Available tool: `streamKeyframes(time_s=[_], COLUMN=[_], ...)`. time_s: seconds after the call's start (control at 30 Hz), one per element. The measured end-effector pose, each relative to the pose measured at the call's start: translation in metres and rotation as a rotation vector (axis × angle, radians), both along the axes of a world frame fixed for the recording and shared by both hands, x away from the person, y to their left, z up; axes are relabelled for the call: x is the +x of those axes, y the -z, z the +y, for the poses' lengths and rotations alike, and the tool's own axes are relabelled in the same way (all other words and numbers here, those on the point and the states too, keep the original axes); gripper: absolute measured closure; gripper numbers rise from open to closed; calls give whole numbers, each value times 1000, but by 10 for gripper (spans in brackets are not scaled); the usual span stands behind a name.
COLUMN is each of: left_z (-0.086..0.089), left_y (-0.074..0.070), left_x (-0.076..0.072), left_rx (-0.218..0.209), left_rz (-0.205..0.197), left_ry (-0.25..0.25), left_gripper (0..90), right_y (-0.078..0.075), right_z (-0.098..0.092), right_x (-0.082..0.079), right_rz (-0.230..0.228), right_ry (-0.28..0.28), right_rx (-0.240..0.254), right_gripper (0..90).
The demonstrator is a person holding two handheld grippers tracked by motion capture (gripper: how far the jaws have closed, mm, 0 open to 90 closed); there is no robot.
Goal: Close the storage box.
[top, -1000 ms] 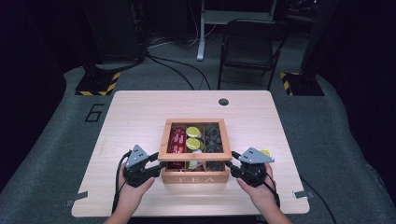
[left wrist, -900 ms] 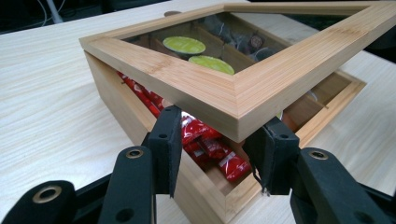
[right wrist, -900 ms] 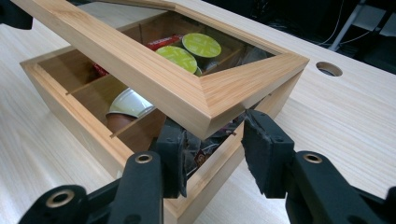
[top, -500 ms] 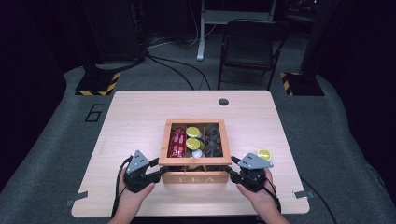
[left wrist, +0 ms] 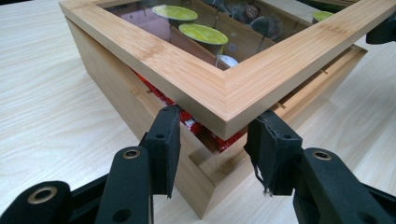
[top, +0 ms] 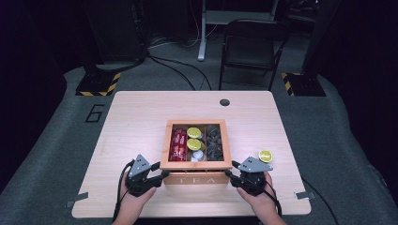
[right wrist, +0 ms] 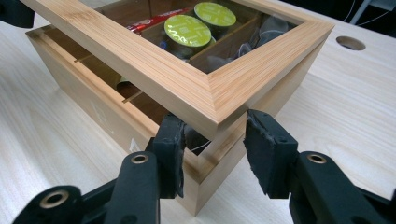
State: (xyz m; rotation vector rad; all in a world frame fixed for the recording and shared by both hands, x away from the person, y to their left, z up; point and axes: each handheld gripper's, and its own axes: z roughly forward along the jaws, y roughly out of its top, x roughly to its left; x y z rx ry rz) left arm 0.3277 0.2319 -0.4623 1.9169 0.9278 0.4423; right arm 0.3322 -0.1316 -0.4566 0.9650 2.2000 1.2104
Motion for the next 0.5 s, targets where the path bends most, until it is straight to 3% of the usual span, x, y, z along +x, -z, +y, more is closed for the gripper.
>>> streamKeyframes(time_s=[0.5], left_z=[-2], left_y=[9], left_x=[-3], left_rx=[7], left_rz=[23], left_ry=[7], left_gripper=[542], right_y=[7], right_z=[2], right_x=[0], right_rz=[37], right_ry=[-12], right_rx=[-16], right_gripper=[553])
